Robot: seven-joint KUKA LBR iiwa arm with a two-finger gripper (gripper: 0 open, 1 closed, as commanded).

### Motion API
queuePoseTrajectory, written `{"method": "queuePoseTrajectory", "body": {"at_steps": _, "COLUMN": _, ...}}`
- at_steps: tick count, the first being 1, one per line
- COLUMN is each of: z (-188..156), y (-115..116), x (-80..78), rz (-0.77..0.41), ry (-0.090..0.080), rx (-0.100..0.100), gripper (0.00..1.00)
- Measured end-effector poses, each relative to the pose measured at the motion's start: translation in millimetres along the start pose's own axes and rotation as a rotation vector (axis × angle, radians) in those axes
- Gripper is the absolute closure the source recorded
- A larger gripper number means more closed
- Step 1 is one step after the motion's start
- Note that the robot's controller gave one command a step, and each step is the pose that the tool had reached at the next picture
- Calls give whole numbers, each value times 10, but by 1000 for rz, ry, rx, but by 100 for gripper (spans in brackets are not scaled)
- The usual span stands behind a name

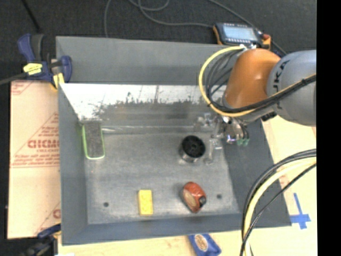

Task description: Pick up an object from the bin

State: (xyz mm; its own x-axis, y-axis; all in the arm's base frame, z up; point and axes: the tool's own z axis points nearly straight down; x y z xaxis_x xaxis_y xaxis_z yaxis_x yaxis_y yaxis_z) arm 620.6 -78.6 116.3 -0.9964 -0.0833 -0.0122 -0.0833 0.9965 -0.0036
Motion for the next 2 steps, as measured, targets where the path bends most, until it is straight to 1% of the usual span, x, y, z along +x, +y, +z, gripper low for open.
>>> {"method": "queuePoseTrajectory", "body": {"at_steps": 1, "z": 44, "y": 99, "x": -135, "rz": 207, "ry": 8, "rx": -3, "gripper": 0}}
{"method": "queuePoseTrajectory", "body": {"at_steps": 2, "z": -53, "y": 106, "x": -78, "rz": 131, "ry": 9, "rx": -2, "gripper": 0}}
